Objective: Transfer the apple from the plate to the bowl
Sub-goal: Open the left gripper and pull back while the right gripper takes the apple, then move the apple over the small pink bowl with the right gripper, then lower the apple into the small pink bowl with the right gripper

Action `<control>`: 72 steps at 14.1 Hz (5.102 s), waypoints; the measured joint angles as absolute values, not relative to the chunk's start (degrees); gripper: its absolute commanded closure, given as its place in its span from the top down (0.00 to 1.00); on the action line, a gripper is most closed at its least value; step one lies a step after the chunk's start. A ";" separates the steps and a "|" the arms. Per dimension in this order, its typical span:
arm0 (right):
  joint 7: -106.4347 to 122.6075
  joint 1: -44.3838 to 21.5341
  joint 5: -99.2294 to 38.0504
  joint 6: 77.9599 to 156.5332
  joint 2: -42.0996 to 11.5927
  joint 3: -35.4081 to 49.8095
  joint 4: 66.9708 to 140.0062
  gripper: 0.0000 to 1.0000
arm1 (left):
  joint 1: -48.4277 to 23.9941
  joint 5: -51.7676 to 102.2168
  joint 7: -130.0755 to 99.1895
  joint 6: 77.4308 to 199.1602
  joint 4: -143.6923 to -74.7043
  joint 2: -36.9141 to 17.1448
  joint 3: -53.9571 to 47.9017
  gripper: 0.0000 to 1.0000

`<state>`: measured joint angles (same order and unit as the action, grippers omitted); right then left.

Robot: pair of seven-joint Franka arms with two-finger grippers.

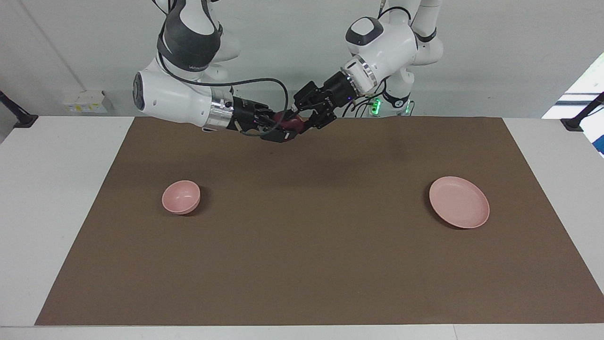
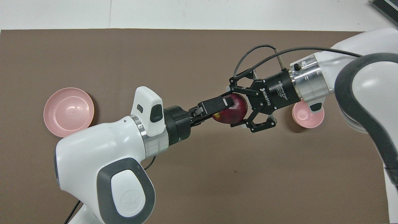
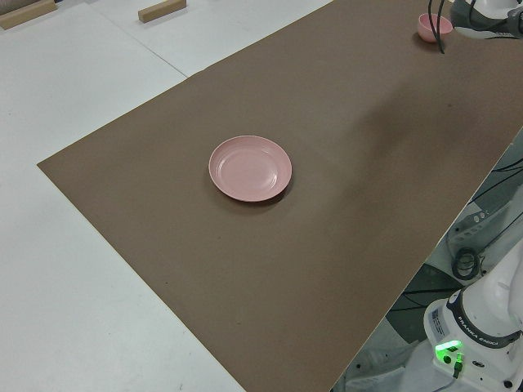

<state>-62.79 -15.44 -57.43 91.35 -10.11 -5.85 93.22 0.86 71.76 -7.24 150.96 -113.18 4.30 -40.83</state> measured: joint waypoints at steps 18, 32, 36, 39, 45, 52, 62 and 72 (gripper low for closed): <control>-22.34 -10.14 -24.24 88.41 -10.10 -6.60 93.50 0.00 | 1.06 16.00 -7.21 115.76 -113.16 4.35 -15.73 1.00; 12.73 -5.59 -3.07 110.69 -13.49 -6.81 103.20 0.00 | -0.60 0.25 3.86 85.73 -84.85 1.78 -3.49 1.00; 14.61 -4.41 -3.02 113.57 -13.95 -6.83 105.20 0.00 | -0.90 0.25 3.86 81.11 -80.25 -0.46 -3.48 1.00; 16.30 -3.98 -3.02 115.28 -15.01 -6.84 105.85 0.00 | -1.20 0.25 3.86 80.17 -80.44 0.08 -3.46 1.00; 16.36 -3.79 -3.01 117.20 -16.21 -6.84 106.71 0.00 | -1.36 0.25 3.81 79.85 -81.14 0.83 -2.87 1.00; 17.27 -3.05 -3.01 118.94 -16.59 -6.84 108.58 0.00 | -2.05 0.25 3.80 79.55 -81.25 0.84 -1.98 1.00; 16.68 -3.06 -3.02 119.56 -17.10 -6.80 108.53 0.00 | -2.05 1.13 3.80 79.64 -83.19 2.27 -1.84 1.00; 14.22 -3.39 -3.05 120.30 -18.62 -6.57 108.09 0.02 | -4.03 1.20 3.80 79.79 -83.25 2.32 0.42 1.00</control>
